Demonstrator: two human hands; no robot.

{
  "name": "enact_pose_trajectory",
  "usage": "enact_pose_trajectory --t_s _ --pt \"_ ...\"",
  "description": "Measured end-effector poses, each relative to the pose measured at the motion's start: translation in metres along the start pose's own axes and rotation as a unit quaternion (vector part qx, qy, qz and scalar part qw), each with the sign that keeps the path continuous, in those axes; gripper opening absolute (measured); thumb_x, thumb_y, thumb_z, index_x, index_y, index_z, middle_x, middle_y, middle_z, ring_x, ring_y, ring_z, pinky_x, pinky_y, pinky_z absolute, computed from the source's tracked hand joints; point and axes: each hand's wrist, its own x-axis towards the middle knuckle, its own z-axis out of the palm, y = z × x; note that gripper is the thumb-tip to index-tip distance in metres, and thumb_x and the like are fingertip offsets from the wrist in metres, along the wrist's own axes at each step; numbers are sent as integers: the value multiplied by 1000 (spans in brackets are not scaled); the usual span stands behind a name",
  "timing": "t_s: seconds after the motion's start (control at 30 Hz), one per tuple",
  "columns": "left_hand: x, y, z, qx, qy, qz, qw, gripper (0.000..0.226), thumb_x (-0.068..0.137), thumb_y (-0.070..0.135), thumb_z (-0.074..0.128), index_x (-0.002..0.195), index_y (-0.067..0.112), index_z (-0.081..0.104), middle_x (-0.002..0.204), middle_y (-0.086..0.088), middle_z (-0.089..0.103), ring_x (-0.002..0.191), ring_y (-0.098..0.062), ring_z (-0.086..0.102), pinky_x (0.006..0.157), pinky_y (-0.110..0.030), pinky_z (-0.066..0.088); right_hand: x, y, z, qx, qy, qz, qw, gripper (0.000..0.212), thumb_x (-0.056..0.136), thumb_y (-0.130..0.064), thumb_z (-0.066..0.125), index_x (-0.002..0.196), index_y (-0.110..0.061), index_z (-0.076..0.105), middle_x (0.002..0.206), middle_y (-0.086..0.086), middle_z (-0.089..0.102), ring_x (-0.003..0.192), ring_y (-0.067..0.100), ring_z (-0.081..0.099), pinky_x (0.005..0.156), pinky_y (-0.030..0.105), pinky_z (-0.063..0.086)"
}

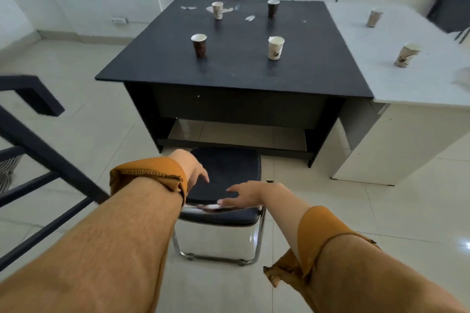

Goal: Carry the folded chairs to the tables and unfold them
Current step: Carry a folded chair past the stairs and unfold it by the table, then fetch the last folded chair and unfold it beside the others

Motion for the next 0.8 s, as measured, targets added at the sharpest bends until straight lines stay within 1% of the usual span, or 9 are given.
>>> enact_pose_trajectory --t_s 0.1,0.17,0.23,0.3,0.37,0.47,0.6,0.73,0.8 --pt "-6 15 -42 -8 47 16 999 69 90 9 59 144 40 29 150 1 33 133 -24 40 106 -41 41 -26 34 -21 37 54 58 996 87 78 -82 31 148 -30 27 154 -1 30 142 25 27 114 47 23" --pt "-6 33 -73 11 116 19 993 61 94 11 50 144 40 31 150 0 36 133 -23 41 108 -40 37 -46 65 -38 29 92 87 991 83 82 -78 30 148 -28 28 154 1 32 141 24 30 114 45 24" --pt "-5 61 -106 31 176 17 984 57 96 13 45 143 41 30 150 -2 36 136 -24 37 110 -41 28 -69 101 -56 18 131 111 985 79 86 -73 31 149 -26 27 154 3 32 141 25 29 114 45 24" --pt "-4 91 -139 30 200 21 979 56 97 16 44 145 40 27 152 -6 33 140 -27 29 113 -46 23 -93 136 -70 5 164 138 977 76 89 -70 31 150 -25 24 154 5 31 141 28 28 115 46 22" --pt "-4 132 -178 39 236 34 970 57 98 17 43 148 36 23 154 -9 29 145 -29 19 116 -50 18 -118 177 -85 -8 192 165 967 73 91 -68 30 150 -24 23 154 7 31 142 30 26 115 47 21" --pt "-10 205 -241 60 293 74 951 56 100 18 40 151 29 19 157 -7 24 148 -28 7 116 -55 11 -159 244 -109 -4 219 199 955 72 92 -65 33 150 -23 22 154 8 28 143 32 20 116 49 20" --pt "-22 312 -316 85 316 113 938 56 101 18 38 152 26 17 158 -7 19 148 -30 2 116 -56 9 -226 340 -145 9 247 234 940 75 91 -64 38 151 -22 23 154 11 28 142 33 23 115 49 21" --pt "-35 415 -386 80 360 147 918 56 99 12 33 152 23 17 158 -8 19 148 -28 1 116 -57 9 -295 434 -174 50 291 281 913 75 91 -64 39 151 -24 20 157 8 22 145 29 15 116 48 16" --pt "-42 461 -420 70 384 162 906 56 99 14 34 152 22 16 158 -8 17 148 -28 1 116 -56 10 -326 477 -187 60 317 300 898 75 91 -63 39 151 -23 20 157 8 20 146 30 12 116 49 15"
